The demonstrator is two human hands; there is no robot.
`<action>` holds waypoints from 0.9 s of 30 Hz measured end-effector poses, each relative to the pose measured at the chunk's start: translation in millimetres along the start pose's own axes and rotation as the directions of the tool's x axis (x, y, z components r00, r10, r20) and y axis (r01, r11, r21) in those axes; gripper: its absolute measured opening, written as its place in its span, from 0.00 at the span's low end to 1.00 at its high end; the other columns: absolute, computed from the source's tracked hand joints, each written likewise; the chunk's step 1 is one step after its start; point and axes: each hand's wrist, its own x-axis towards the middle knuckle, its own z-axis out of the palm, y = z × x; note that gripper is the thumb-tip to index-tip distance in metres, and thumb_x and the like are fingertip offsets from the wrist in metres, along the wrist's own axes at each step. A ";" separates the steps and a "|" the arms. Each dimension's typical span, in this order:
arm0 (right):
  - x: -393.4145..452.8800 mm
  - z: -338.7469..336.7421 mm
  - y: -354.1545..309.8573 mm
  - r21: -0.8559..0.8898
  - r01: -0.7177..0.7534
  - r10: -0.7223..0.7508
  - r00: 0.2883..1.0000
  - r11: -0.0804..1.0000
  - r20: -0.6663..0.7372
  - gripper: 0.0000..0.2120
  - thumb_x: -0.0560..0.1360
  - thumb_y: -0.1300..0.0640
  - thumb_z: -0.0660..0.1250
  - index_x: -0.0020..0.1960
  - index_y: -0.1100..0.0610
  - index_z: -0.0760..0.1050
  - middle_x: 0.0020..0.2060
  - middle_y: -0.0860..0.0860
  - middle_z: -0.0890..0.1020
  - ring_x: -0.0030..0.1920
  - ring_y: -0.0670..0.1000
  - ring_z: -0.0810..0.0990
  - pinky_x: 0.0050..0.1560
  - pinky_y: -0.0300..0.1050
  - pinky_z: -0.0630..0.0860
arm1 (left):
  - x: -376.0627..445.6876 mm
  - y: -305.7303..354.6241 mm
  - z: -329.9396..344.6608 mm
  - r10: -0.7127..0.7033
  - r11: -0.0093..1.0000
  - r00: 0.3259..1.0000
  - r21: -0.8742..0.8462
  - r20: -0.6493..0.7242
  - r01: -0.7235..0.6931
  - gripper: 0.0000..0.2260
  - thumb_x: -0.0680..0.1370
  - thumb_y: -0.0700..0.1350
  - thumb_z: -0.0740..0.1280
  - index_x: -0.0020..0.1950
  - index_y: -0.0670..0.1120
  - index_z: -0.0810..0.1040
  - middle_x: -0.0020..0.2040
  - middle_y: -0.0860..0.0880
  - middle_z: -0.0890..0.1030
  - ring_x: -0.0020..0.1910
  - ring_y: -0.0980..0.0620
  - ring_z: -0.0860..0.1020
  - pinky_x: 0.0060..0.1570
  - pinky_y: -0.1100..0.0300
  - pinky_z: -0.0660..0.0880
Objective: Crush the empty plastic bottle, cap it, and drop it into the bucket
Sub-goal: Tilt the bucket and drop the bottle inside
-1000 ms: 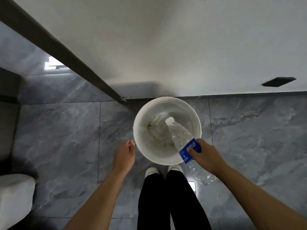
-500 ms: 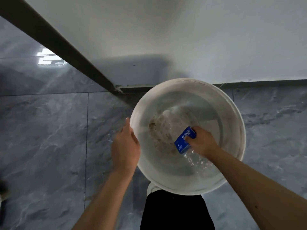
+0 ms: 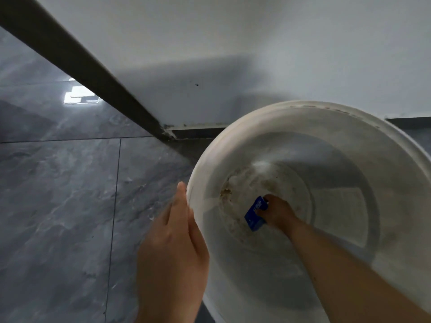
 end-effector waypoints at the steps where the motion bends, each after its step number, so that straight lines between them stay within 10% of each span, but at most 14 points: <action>1: 4.7 2.3 2.8 -0.008 -0.006 0.006 1.000 1.000 0.002 0.12 0.77 0.59 0.63 0.59 0.62 0.73 0.57 0.60 0.79 0.46 0.54 0.76 0.35 0.40 0.67 | 0.3 -0.8 0.2 0.008 1.000 1.000 0.002 -0.008 -0.008 0.23 0.73 0.46 0.52 0.60 0.38 0.76 0.47 0.39 0.85 0.34 0.43 0.83 0.31 0.51 0.79; 8: 20.4 6.7 12.8 -0.165 -0.072 0.087 0.993 0.984 0.084 0.19 0.78 0.56 0.61 0.65 0.63 0.66 0.61 0.60 0.76 0.58 0.57 0.76 0.38 0.41 0.71 | 1.9 -3.7 0.7 0.013 1.000 1.000 0.001 -0.010 -0.013 0.23 0.72 0.46 0.52 0.61 0.40 0.76 0.48 0.40 0.85 0.34 0.43 0.83 0.33 0.52 0.79; 18: 4.8 -5.7 18.0 -0.278 -0.006 0.020 0.999 0.961 0.048 0.24 0.78 0.55 0.60 0.71 0.58 0.61 0.69 0.58 0.68 0.69 0.59 0.66 0.70 0.54 0.65 | -0.3 -4.9 4.6 0.024 0.998 0.999 0.064 -0.047 -0.021 0.22 0.72 0.46 0.53 0.60 0.39 0.76 0.48 0.39 0.85 0.39 0.41 0.84 0.32 0.47 0.80; 24: -27.6 -23.6 9.0 -0.110 -0.045 0.052 0.997 0.993 0.058 0.17 0.80 0.59 0.54 0.68 0.61 0.66 0.64 0.59 0.74 0.58 0.56 0.75 0.57 0.43 0.72 | -3.3 -4.2 4.5 -0.045 0.999 0.999 0.009 -0.024 0.045 0.22 0.77 0.48 0.48 0.70 0.48 0.67 0.61 0.44 0.80 0.56 0.44 0.78 0.55 0.49 0.76; 27: -58.1 -34.1 2.4 -0.049 -0.047 0.051 0.997 0.998 0.065 0.12 0.80 0.60 0.52 0.44 0.59 0.73 0.46 0.57 0.78 0.45 0.54 0.76 0.47 0.44 0.71 | -2.7 -3.0 -0.4 -0.084 0.996 0.995 -0.018 0.050 0.085 0.25 0.74 0.51 0.46 0.70 0.50 0.65 0.60 0.46 0.79 0.56 0.46 0.78 0.56 0.48 0.78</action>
